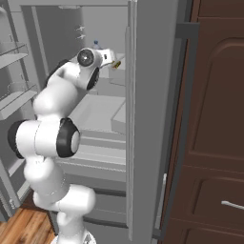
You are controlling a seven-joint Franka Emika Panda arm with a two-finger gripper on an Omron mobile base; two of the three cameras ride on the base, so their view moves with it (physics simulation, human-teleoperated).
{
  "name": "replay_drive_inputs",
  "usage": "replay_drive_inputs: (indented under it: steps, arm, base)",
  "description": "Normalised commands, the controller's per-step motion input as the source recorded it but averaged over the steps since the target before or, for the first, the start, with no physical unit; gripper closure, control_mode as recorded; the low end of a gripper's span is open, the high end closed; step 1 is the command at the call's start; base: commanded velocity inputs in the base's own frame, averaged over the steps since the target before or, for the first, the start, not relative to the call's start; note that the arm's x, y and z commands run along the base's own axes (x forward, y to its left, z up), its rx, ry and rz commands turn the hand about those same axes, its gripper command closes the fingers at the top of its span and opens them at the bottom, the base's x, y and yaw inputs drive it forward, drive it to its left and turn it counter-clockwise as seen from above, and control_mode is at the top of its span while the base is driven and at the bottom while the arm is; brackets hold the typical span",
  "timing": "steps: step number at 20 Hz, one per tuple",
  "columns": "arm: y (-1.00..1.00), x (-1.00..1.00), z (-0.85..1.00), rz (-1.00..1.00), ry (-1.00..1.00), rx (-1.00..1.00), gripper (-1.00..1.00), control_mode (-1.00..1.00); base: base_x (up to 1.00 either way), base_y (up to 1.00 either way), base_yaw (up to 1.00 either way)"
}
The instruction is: Move the tacos and bottled water from the second highest shelf to the top shelf to make space. Then, place the pitcher from the counter on the cleared second highest shelf.
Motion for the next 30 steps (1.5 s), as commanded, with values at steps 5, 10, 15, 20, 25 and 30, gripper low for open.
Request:
replay_drive_inputs:
  steps: [5, 10, 15, 20, 25, 30]
  arm:
    - [-0.01, -1.00, 0.01, -0.03, 0.21, -0.07, -1.00, -1.00]
    - [0.10, -1.00, -0.02, 0.00, 0.20, -0.12, -1.00, -1.00]
    - [0.05, -1.00, -0.31, 0.00, 0.14, -0.01, -1.00, -1.00]
    - [0.00, -1.00, -0.54, 0.00, 0.19, 0.01, -1.00, -1.00]
    - [0.01, -0.99, -0.48, -0.08, 0.10, 0.07, -1.00, -1.00]
    - [0.00, -0.88, -0.31, -0.21, 0.11, 0.14, -1.00, -1.00]
  base:
    - [0.00, 0.00, 0.00]
    - [0.00, 0.00, 0.00]
    - [0.00, 0.00, 0.00]
    - [0.00, 0.00, 0.00]
    - [0.00, 0.00, 0.00]
    - [0.00, 0.00, 0.00]
